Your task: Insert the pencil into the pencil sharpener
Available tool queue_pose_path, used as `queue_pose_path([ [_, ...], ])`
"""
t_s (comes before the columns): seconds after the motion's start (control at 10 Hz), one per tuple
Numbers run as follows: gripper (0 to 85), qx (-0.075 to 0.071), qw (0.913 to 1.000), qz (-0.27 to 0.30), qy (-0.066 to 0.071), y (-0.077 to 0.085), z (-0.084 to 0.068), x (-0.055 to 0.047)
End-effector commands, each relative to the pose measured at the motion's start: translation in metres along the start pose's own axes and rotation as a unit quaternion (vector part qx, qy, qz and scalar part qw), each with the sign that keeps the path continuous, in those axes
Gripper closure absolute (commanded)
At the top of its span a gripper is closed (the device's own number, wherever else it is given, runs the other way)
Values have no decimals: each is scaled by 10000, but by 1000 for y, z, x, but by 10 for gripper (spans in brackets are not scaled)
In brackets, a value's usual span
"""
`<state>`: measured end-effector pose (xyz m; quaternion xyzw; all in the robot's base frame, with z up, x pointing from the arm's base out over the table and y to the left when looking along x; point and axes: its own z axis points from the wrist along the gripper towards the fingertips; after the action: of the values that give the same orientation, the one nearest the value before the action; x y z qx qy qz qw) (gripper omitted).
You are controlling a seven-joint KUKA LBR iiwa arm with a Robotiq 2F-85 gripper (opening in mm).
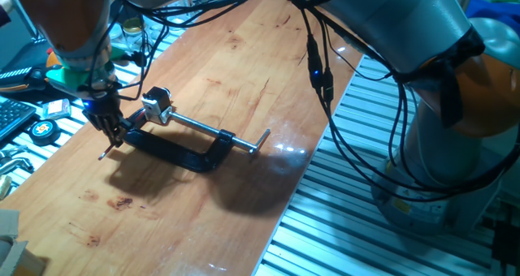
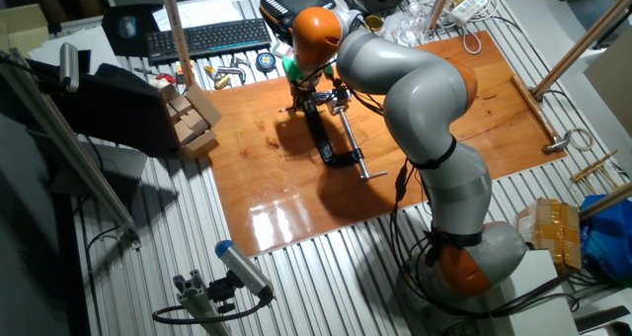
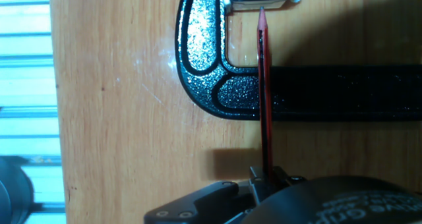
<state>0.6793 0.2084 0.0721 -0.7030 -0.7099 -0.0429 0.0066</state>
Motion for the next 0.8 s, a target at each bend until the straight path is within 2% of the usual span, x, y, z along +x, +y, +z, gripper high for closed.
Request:
queue_pose_path([
  [0.0, 850, 0, 10000, 8, -14, 0, 0, 0],
  [0.7, 850, 16, 10000, 15, -21, 0, 3, -2],
])
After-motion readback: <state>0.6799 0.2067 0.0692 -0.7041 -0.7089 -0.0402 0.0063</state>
